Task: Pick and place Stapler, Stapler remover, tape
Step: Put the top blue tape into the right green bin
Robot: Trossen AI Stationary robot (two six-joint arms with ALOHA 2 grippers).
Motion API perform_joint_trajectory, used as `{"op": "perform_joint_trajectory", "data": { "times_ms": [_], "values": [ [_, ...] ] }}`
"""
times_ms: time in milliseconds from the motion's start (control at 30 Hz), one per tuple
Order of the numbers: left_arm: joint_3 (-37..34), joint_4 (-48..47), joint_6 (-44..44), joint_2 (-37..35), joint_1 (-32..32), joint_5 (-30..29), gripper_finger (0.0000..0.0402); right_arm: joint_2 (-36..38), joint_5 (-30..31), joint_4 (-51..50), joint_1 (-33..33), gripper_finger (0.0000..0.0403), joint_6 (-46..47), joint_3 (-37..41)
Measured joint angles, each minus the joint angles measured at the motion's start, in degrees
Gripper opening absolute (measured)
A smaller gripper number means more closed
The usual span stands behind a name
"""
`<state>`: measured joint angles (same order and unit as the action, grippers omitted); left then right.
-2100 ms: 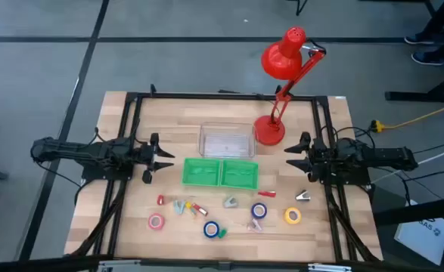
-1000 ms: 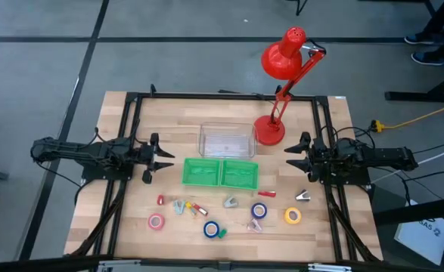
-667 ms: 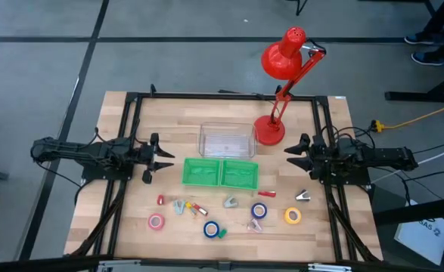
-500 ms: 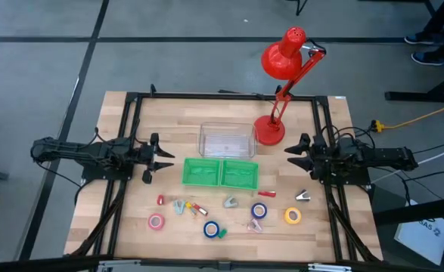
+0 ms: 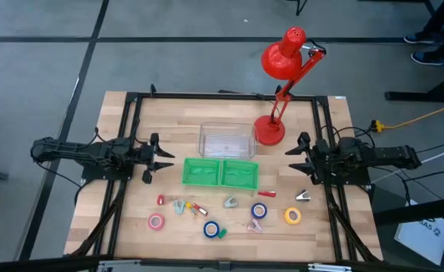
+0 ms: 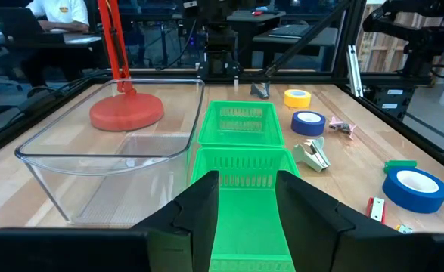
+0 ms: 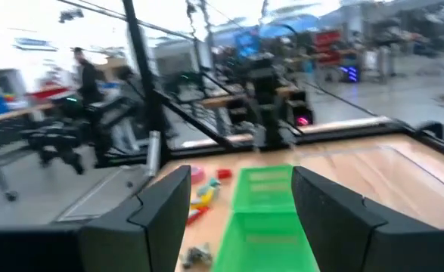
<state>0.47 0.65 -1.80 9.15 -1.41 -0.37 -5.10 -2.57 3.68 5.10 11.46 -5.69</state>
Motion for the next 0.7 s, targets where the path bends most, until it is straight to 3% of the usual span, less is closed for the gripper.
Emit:
{"op": "perform_joint_trajectory", "data": {
  "times_ms": [333,533,700],
  "values": [
    [0.00,-0.01,0.00,0.00,0.00,-0.01,0.0130,-19.34,12.61,-1.86,0.00,0.0232,-12.46,-14.27],
    [0.00,0.00,0.00,0.00,0.00,0.01,0.0130,-33.14,12.89,-2.44,0.06,0.0232,-13.35,-25.89],
    [0.01,0.00,0.00,0.00,0.00,0.01,0.0130,-42.46,9.38,-4.54,0.07,0.0232,-13.20,-35.23]
  ]
}}
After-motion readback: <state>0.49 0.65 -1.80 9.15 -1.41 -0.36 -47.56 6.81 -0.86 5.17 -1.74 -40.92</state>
